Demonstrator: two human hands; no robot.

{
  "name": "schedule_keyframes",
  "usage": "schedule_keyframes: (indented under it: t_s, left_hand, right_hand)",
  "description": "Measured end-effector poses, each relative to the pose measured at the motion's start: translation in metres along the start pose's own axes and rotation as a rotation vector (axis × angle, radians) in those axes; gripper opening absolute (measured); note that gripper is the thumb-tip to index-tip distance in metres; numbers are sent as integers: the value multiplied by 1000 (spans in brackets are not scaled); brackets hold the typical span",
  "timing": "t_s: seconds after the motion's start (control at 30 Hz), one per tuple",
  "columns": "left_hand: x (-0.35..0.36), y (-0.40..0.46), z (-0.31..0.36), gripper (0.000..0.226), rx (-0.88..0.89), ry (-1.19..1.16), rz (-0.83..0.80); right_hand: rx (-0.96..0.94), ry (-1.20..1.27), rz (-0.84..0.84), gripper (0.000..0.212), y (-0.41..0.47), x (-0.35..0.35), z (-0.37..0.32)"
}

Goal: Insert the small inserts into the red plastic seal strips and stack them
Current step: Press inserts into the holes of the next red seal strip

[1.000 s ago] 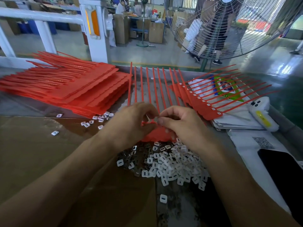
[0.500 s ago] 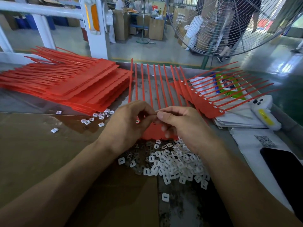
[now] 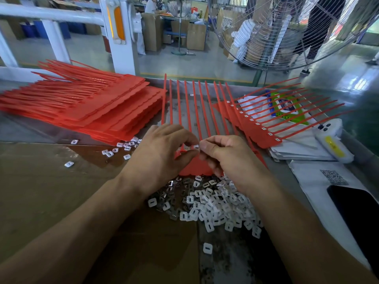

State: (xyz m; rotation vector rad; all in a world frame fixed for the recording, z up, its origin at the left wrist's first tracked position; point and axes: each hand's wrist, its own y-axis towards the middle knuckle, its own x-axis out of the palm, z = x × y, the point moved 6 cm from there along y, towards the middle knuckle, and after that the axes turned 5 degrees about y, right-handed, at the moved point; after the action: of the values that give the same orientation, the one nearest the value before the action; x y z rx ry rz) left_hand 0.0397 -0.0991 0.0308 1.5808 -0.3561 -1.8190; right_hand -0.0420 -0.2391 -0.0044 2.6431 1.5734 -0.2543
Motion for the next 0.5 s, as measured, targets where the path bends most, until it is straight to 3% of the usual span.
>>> schedule_keyframes:
  t_s: [0.1,0.23,0.37,0.5]
  left_hand:
    - [-1,1,2,22,14,35,-1]
    - [-1,-3,-16,13,-168,-76,10]
    - [8,-6,-37,8,-342,-64,-91]
    - [18,-6,-41,10,-366,-1,-155]
  right_hand:
    - [-2,4,-1,21,-2,0,-1]
    - [-71,-89,94,25,-2,-9,-8]
    - [-102,-152,159,19,-2,-18,-10]
    - [-101,-165,163,15,-1,-19,-10]
